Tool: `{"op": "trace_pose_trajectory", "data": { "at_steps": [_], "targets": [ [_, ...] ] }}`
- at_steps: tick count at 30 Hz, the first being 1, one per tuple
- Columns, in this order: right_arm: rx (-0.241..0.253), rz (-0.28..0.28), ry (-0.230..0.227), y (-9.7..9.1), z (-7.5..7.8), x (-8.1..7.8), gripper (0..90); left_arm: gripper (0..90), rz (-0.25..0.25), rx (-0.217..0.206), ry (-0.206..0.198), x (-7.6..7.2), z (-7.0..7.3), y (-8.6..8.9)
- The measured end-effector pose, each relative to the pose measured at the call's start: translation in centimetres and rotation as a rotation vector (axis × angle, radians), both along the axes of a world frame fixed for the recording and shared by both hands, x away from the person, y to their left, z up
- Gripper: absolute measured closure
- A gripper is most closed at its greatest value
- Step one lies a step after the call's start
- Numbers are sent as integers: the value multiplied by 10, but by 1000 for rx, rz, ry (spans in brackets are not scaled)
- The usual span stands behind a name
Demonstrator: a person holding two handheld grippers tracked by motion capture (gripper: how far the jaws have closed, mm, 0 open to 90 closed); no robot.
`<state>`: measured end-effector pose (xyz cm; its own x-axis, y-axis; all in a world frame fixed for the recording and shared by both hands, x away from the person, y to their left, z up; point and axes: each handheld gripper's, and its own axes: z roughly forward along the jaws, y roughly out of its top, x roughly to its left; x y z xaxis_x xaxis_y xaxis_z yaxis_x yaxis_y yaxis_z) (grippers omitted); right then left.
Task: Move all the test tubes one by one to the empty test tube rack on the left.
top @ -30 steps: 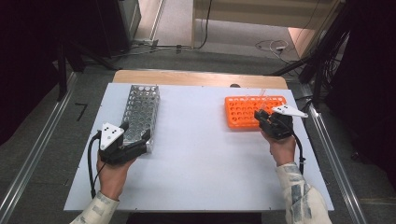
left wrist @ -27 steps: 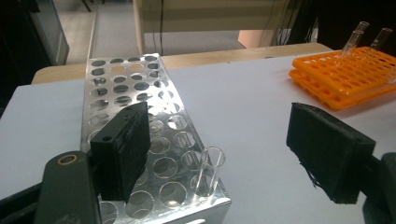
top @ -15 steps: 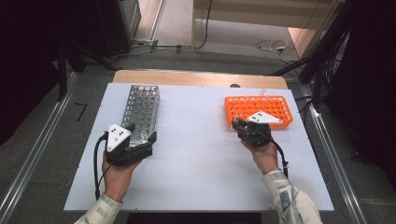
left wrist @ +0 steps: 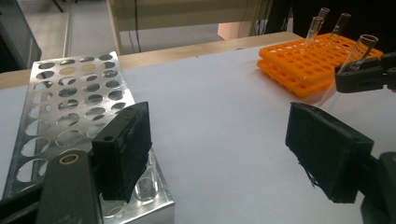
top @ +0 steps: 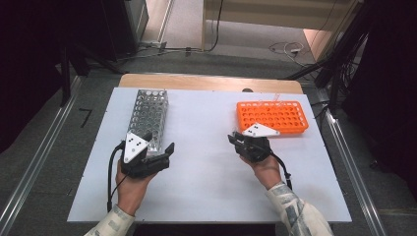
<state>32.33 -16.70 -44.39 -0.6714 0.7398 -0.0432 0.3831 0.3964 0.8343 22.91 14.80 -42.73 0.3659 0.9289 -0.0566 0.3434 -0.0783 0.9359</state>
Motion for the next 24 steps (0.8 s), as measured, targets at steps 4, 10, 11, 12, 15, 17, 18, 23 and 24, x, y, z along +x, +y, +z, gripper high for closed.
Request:
{"op": "trace_pose_trajectory", "data": {
  "at_steps": [4, 10, 11, 12, 15, 17, 18, 23, 24],
  "targets": [
    [-5, 42, 11, 11, -3, -6, 732, 221, -14, 12, 4, 0, -1, -5],
    [5, 131, 27, 34, -5, -19, 732, 222, -43, 19, 9, 1, -4, -16],
    [-1, 143, 27, 38, -6, -21, 732, 222, -48, 20, 11, 1, -5, -18],
    [-6, 154, 26, 42, -7, -23, 732, 223, -55, 18, 13, 1, -5, -21],
    [-17, 191, 27, 53, -10, -29, 732, 239, -84, 13, 15, 1, -6, -28],
    [-23, 206, 32, 59, -12, -32, 732, 253, -110, 4, 26, 1, -6, -32],
    [-25, 215, 34, 62, -13, -33, 732, 259, -124, -1, 30, 1, -6, -35],
    [-32, 251, 45, 73, -16, -39, 731, 324, -200, -3, 40, 2, -9, -47],
    [-32, 259, 40, 75, -17, -40, 731, 347, -208, -5, 40, 2, -10, -49]
  ]
}}
